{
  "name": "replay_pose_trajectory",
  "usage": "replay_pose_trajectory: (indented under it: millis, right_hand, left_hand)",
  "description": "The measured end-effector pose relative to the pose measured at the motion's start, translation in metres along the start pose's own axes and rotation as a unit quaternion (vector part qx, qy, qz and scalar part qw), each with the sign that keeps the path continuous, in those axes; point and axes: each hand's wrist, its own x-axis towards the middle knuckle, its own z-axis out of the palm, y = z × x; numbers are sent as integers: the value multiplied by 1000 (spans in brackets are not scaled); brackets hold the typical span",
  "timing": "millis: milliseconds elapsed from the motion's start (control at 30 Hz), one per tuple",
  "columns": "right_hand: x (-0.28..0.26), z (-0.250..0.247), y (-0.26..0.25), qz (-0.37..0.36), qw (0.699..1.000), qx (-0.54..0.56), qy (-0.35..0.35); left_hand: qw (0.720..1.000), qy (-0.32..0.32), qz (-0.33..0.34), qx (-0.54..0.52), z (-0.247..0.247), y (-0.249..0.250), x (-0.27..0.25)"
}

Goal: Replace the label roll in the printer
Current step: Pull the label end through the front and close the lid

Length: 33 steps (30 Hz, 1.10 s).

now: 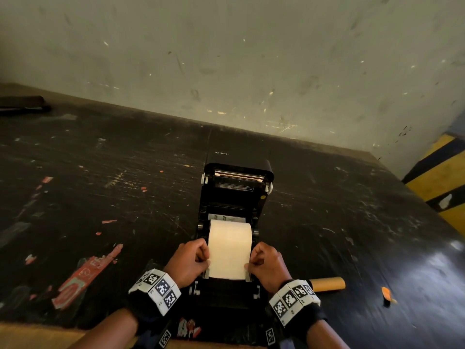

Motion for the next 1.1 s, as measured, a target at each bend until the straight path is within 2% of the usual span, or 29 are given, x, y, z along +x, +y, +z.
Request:
replay_pose_trajectory:
  millis: [100, 300, 433, 533, 700, 867, 1100]
  right_hand:
    - [-1, 3, 1, 8, 1000, -7, 11]
    - [2, 0, -2, 17, 999, -23, -22]
    - [1, 0, -2, 5, 1000, 19, -3]
    - [-2, 5, 1, -7, 1000, 9, 6]
    - [-5, 6, 2, 5, 1000, 13, 14]
    - [-7, 3, -2, 0, 998, 52, 32]
    - [-13, 7, 1, -24, 1000, 8, 8]
  left_hand:
    - [1000, -16, -2, 18, -1, -2, 0]
    - [999, 26, 4, -18, -2, 4, -1]
    - [1000, -3, -3, -16, -5, 4, -2]
    - [1000, -16, -3, -19, -7, 4, -1]
    - [999, 32, 0, -31, -2, 7, -1]
    - [1000, -5, 1, -5, -1, 4, -2]
    - [1000, -4, 18, 15, -4, 0, -5]
